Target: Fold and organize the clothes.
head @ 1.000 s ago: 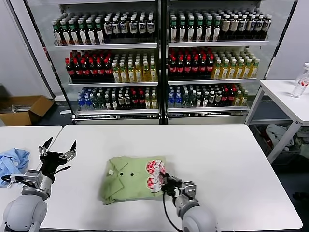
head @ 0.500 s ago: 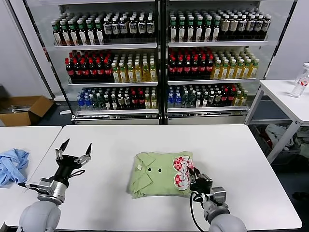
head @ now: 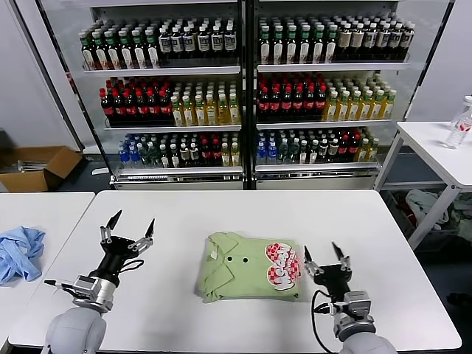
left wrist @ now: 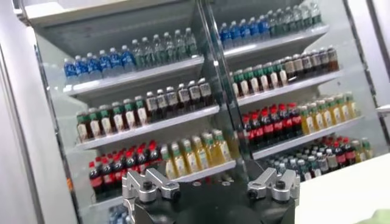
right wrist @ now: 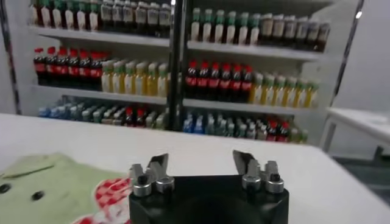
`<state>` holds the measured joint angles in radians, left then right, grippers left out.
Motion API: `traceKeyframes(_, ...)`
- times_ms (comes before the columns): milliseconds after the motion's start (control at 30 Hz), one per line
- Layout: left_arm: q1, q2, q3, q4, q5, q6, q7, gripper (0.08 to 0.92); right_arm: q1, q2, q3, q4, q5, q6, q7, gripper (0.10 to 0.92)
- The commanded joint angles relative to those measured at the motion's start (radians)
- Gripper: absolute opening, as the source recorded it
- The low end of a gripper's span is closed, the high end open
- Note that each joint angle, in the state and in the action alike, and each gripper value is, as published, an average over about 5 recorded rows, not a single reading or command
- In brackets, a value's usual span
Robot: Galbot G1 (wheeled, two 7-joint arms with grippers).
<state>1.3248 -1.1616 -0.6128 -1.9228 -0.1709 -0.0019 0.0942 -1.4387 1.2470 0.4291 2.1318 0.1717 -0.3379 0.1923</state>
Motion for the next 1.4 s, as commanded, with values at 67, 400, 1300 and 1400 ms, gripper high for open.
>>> traceKeyframes(67,-0.03,-0.035,0.06,0.022,0.052,-0.054,0.007,0.822,0.029,-0.021,0.174,-0.024,-0.068,0.098,-0.012,0.759)
traceKeyframes(400,-0.077,-0.013,0.066,0.054,0.047,-0.052,0.015,0.822,0.113,-0.028,0.179,-0.096,-0.079,0.113,-0.016,0.823)
traceKeyframes(1300,-0.089,-0.005,0.039,0.082,0.057,-0.076,0.002,0.823,0.139,-0.019,0.163,-0.128,-0.154,0.101,-0.045,0.823)
traceKeyframes(1400,-0.095,-0.003,0.044,0.092,0.071,-0.052,-0.011,0.823,0.144,-0.019,0.169,-0.148,-0.152,0.104,-0.045,0.823)
